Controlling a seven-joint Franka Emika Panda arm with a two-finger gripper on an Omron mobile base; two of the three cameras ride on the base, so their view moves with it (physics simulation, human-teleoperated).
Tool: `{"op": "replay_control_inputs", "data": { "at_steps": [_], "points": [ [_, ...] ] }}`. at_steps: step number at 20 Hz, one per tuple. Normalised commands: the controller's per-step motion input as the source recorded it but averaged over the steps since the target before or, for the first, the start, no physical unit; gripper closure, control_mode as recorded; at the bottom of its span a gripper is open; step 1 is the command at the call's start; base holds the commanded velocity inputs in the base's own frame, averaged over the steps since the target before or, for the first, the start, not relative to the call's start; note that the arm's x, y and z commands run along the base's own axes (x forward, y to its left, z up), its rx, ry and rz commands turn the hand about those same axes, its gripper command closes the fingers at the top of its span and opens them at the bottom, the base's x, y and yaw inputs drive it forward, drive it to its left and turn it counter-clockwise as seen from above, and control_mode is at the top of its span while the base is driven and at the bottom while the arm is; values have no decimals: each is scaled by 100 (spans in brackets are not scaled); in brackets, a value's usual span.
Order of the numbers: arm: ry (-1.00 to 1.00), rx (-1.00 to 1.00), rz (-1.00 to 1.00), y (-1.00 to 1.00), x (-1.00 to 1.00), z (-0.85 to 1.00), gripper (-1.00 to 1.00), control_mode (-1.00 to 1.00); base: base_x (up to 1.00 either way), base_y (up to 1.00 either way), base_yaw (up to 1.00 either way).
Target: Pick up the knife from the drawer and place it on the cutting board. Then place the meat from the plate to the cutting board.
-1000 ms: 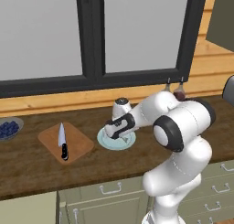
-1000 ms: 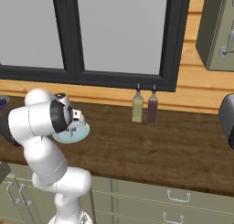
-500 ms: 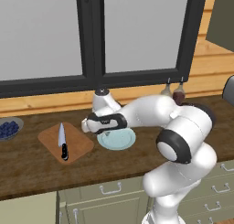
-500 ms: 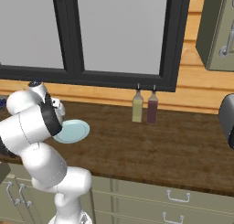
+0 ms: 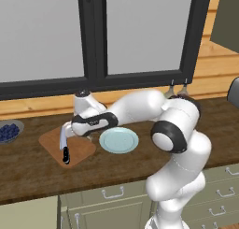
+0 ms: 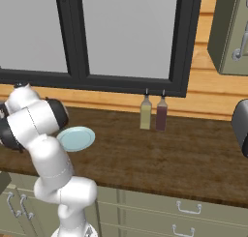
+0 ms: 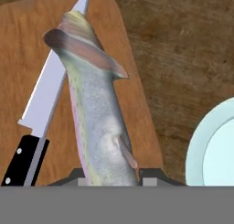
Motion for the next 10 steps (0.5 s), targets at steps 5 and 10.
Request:
{"op": "replay_control_inputs", "data": {
  "at_steps": [5, 10],
  "points": [
    [13, 0, 0, 25, 1, -37, 100, -100, 0, 0, 0],
    [3, 0, 0, 21, 4, -77, 100, -100, 0, 0, 0]
  ]
}}
